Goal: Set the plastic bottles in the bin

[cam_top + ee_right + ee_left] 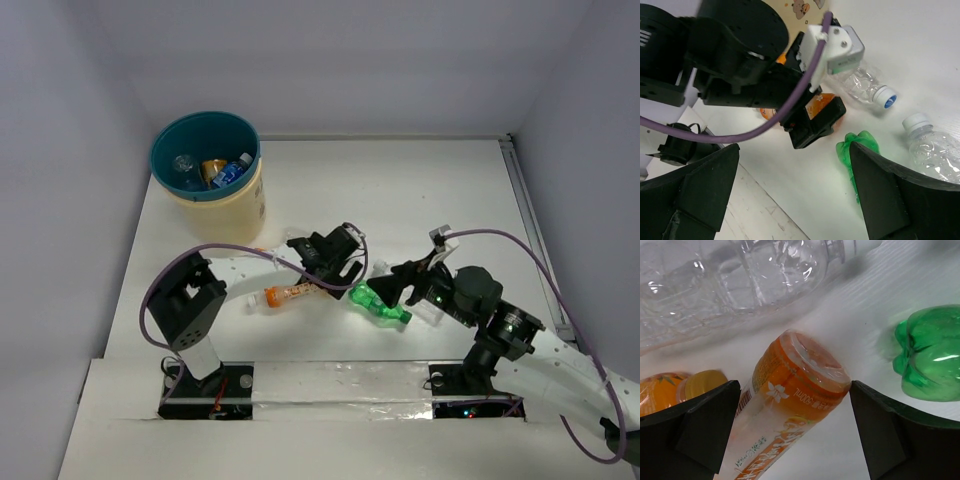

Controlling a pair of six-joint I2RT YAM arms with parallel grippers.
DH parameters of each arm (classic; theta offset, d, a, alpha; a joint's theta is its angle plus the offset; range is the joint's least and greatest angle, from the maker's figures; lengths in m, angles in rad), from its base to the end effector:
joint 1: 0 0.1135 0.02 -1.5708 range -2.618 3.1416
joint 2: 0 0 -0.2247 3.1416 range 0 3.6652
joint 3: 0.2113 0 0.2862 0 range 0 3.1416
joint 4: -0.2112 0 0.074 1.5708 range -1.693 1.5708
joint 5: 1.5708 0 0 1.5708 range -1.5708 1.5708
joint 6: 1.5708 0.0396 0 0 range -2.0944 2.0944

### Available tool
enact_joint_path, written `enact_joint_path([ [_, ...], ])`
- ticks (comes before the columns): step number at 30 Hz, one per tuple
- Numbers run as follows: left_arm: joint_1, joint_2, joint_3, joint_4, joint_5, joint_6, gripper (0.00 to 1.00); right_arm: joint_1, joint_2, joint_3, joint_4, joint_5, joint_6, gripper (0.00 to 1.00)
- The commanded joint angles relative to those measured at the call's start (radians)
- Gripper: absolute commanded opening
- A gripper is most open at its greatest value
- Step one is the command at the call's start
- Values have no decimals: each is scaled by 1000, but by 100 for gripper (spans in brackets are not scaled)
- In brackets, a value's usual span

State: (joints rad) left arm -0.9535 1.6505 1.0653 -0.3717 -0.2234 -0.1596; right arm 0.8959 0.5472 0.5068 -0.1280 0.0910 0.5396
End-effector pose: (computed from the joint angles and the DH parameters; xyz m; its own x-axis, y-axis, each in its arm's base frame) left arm 0.2209 -0.2960 0.1409 -0.5817 0.5518 -0.5976 0.6370 0.7660 0.0872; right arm 0.1415 0.1711 0.2601 -0.4605 0.2434 -0.8536 -0.5653 0.6610 0.4935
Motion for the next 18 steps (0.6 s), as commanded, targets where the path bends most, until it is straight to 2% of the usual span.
enact_joint_path([
  [1, -2, 25, 38, -38, 2, 37, 90, 0, -27, -14, 11, -20, -1, 97],
  [5, -2, 48, 39, -44, 2, 23, 87, 0, -47, -16, -16, -13, 0, 99],
  [9, -2, 51, 28, -47, 18, 3, 80, 0, -55, -13, -51, -2, 3, 100],
  [11, -2, 49, 25, -45, 22, -7, 73, 0, -52, -14, -61, 6, 11, 100],
  [15, -2, 37, 24, -47, 30, -24, 46, 0, -21, -10, -84, 15, 28, 97],
  [18, -2, -20, 19, -46, 33, -35, 39, 0, 28, -1, -90, -11, 36, 86],
])
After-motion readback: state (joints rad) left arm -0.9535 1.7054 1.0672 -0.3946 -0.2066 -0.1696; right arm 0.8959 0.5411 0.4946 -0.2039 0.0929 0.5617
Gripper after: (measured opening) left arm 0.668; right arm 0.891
